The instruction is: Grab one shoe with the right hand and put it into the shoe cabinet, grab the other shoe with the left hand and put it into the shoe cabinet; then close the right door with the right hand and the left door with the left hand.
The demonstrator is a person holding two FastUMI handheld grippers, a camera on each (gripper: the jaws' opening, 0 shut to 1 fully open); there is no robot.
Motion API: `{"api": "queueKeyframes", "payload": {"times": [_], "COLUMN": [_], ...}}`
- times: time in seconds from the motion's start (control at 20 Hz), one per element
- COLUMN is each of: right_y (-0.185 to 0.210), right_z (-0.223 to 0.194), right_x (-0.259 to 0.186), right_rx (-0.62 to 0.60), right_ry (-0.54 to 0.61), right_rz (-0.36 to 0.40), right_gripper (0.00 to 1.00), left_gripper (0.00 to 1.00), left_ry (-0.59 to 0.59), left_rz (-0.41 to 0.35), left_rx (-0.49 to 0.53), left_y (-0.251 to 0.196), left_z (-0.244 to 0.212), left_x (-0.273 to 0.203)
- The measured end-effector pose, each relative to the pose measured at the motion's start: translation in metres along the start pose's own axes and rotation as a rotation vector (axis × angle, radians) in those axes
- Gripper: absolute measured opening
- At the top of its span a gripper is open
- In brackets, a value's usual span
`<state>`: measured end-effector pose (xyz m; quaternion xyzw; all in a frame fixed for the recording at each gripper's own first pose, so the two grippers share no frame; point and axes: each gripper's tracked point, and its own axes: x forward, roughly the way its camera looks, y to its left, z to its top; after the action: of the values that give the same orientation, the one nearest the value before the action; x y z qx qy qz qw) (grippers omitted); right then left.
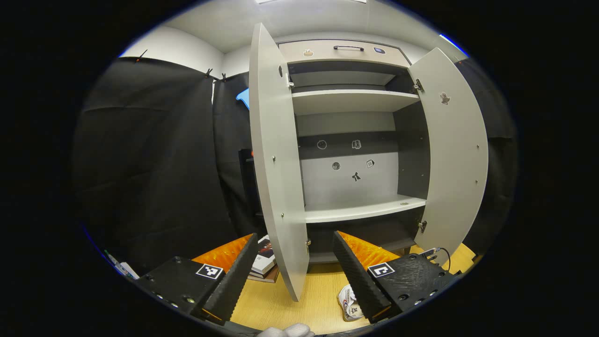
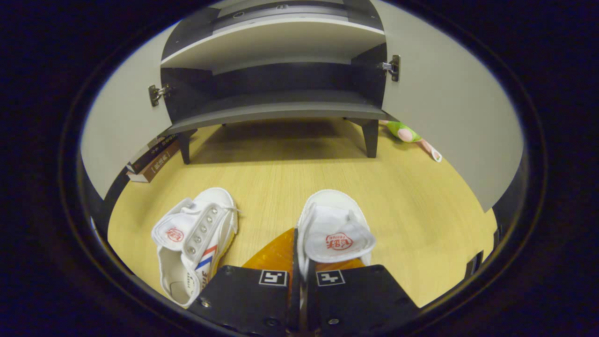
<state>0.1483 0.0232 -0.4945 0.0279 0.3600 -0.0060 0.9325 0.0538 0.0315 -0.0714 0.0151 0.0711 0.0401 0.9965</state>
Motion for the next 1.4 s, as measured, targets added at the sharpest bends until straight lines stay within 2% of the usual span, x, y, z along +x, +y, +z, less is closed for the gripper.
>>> {"api": "queueKeyframes", "payload": {"times": [0.25, 0.4, 0.45, 0.5, 0.55, 0.6, 0.75, 0.9, 0.95, 1.0, 1.4], "right_y": [0.005, 0.013, 0.018, 0.022, 0.024, 0.027, 0.032, 0.039, 0.04, 0.042, 0.053], "right_z": [0.053, 0.102, 0.119, 0.138, 0.154, 0.173, 0.227, 0.278, 0.294, 0.312, 0.428], "right_x": [-0.053, -0.092, -0.105, -0.118, -0.129, -0.14, -0.167, -0.174, -0.173, -0.17, -0.126], "right_rx": [-0.015, -0.043, -0.038, -0.035, -0.037, -0.039, -0.06, -0.093, -0.1, -0.107, -0.176], "right_ry": [-0.092, -0.167, -0.197, -0.224, -0.249, -0.278, -0.361, -0.429, -0.445, -0.459, -0.51], "right_rz": [0.009, 0.012, 0.018, 0.023, 0.025, 0.024, 0.015, 0.017, 0.018, 0.021, 0.039], "right_gripper": [0.1, 0.07, 0.1, 0.07, 0.09, 0.07, 0.1, 0.1, 0.07, 0.1, 0.09], "left_gripper": [0.96, 0.97, 0.96, 0.96, 0.96, 0.96, 0.97, 0.96, 0.96, 0.96, 0.96], "left_ry": [-0.016, -0.02, -0.027, -0.034, -0.042, -0.042, -0.047, -0.064, -0.062, -0.066, -0.05], "left_rz": [-0.022, -0.045, -0.046, -0.048, -0.055, -0.059, -0.083, -0.081, -0.078, -0.071, 0.041], "left_rx": [-0.002, 0.008, 0.018, 0.024, 0.026, 0.026, 0.002, -0.003, -0.009, -0.016, -0.026], "left_y": [0.002, 0.001, 0.004, 0.005, 0.005, 0.007, 0.008, 0.007, 0.006, 0.006, 0.006], "left_z": [0.004, 0.001, 0.001, 0.002, 0.002, 0.001, 0.001, 0.008, 0.009, 0.01, 0.017], "left_x": [0.0, -0.002, -0.003, -0.004, -0.005, -0.006, -0.008, -0.009, -0.008, -0.008, -0.002]}}
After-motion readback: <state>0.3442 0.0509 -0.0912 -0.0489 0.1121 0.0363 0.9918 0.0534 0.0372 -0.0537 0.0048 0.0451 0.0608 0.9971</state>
